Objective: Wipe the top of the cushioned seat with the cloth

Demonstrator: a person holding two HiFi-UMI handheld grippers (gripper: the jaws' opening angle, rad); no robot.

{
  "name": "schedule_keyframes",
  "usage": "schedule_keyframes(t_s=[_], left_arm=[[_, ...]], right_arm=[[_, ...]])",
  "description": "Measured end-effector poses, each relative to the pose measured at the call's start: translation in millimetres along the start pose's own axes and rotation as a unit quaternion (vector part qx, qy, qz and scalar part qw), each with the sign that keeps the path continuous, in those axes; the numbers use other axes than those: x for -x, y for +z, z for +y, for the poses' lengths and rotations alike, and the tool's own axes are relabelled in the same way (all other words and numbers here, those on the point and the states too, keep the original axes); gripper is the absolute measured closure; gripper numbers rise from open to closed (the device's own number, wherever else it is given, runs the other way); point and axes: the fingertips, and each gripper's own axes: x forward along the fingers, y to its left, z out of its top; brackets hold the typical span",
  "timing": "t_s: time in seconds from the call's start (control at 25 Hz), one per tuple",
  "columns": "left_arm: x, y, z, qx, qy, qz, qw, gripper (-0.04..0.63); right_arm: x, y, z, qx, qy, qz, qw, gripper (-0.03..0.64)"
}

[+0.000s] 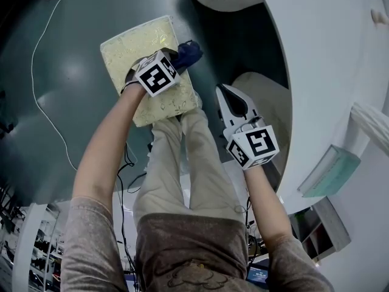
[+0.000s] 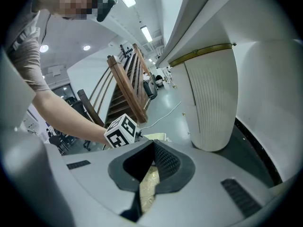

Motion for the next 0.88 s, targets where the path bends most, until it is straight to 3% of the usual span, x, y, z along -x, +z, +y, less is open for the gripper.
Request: schedule_keyframes(t_s=[0.88], left_arm=[[-21.2, -23.2, -99.6, 0.017, -0.057, -0.017, 0.9981, 0.509]], right_arm=[[5.6, -5.5, 2.4, 0.004, 0.001, 0.004, 1.0, 0.612]])
